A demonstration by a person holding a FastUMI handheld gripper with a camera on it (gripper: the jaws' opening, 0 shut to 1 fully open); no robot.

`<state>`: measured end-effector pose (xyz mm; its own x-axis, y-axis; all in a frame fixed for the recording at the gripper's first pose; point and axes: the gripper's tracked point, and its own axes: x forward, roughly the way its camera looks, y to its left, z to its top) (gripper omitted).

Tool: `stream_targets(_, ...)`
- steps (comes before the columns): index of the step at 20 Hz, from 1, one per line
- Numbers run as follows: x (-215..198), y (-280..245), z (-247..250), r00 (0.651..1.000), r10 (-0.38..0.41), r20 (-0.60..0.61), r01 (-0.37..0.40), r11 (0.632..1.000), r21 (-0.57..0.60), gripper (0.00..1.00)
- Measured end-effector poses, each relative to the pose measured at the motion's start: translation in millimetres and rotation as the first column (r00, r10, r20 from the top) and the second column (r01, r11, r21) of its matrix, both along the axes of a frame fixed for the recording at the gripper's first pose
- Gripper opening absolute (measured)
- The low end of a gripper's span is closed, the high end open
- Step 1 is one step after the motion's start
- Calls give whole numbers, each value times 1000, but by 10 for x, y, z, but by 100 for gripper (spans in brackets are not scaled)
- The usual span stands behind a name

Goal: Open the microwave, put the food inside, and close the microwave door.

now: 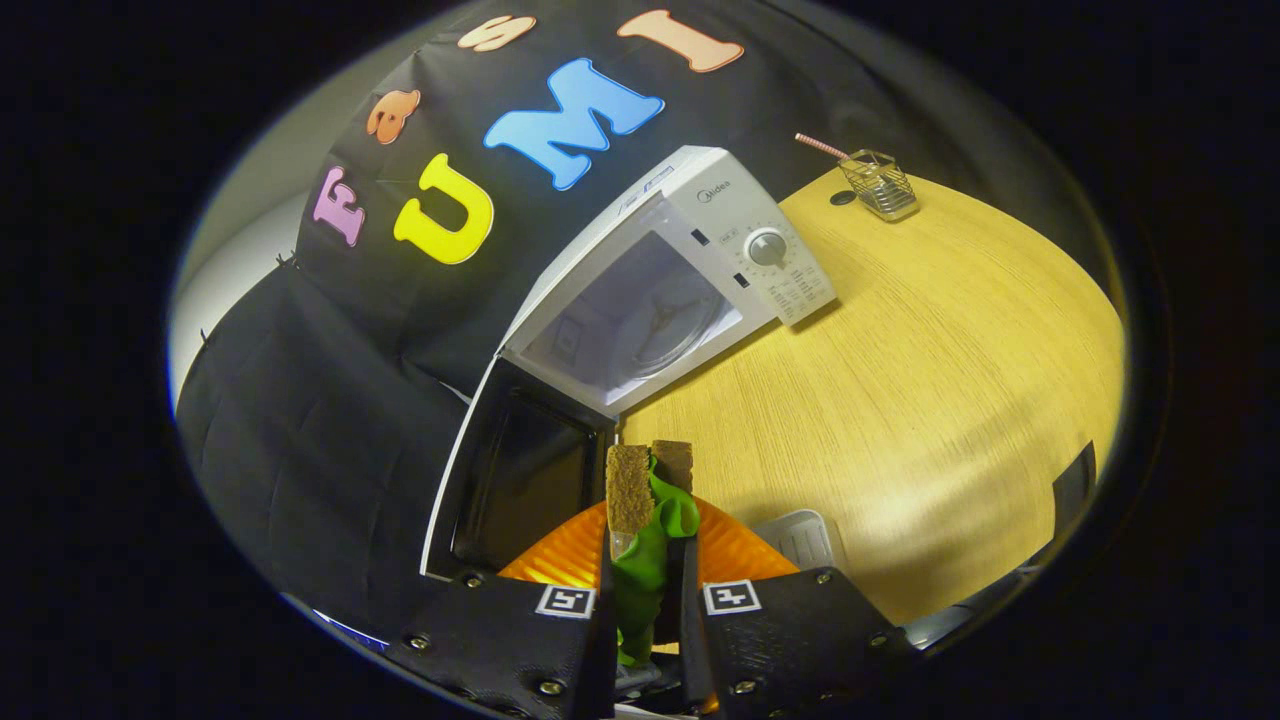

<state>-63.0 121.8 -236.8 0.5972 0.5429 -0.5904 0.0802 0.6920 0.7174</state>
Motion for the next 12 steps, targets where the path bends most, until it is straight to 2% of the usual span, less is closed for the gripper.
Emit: stream_targets(12,655,678,-5,992,-102,68,99,994,46,25)
